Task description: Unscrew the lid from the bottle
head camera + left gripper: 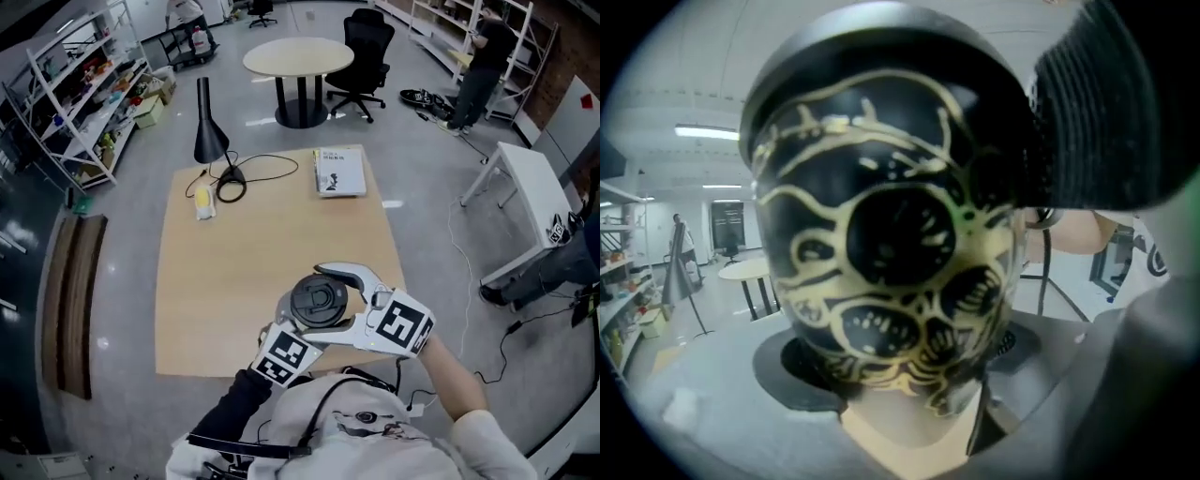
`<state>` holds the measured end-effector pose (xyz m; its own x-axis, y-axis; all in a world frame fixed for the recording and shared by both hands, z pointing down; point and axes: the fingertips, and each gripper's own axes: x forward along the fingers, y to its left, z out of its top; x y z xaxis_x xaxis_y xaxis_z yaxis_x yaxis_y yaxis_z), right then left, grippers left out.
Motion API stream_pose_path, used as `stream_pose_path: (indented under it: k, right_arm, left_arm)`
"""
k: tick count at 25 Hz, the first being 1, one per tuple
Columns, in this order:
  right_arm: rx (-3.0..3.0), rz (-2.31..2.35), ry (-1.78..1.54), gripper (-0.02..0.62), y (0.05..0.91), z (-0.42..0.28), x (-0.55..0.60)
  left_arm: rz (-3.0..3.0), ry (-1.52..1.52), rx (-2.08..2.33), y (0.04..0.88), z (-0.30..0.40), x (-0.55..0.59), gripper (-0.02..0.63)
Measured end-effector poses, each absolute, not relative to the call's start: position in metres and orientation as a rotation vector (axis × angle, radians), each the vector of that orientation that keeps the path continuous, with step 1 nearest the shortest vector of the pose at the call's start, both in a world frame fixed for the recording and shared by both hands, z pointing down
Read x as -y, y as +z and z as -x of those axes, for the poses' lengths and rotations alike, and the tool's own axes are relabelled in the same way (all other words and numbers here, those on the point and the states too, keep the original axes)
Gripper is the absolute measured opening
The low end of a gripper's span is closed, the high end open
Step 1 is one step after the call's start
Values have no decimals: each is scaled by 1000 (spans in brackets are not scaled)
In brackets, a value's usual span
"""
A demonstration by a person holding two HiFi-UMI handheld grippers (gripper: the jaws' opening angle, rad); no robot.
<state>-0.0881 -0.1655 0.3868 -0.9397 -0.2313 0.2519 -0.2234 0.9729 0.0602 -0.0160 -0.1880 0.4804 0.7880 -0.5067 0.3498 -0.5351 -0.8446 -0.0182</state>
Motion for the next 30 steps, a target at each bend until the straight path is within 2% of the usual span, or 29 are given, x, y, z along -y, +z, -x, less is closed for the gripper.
stream_pose_path:
  k: [3, 6, 9, 11, 14, 17, 19, 22, 27, 30]
  right_arm:
    - [2952, -23, -154, 471, 375, 87, 141]
    - [2893, 538, -287, 471, 365, 71, 102]
    - [2763, 905, -189, 472, 364, 51, 79]
    - [2745, 822, -79, 485, 366, 48, 87]
    - [2810, 322, -60, 535, 368, 41, 121]
    - [2879, -238, 6, 534, 370, 37, 146]
    - [2888, -413, 53, 529, 375, 46, 153]
    - [2936, -317, -23, 473, 376, 66, 148]
    - [2906, 374, -210, 472, 368, 53, 101]
    - [2813, 726, -192, 472, 361, 40, 77]
  left_arm:
    - [-2999, 512, 625, 476, 4, 165, 408]
    - [-3113, 467, 230, 464, -16, 126, 408]
    - [-3109, 392, -34, 455, -34, 97, 410]
    - [-3072, 335, -23, 454, -39, 97, 409]
    - [-3024, 376, 254, 464, -26, 128, 410]
    - [-3005, 547, 624, 479, -8, 162, 410]
    - [-2989, 629, 778, 484, -3, 174, 410]
    - [-2989, 620, 739, 490, -7, 170, 410]
    - [-3099, 538, 172, 482, -30, 118, 410]
    - [-3104, 468, -132, 468, -44, 88, 408]
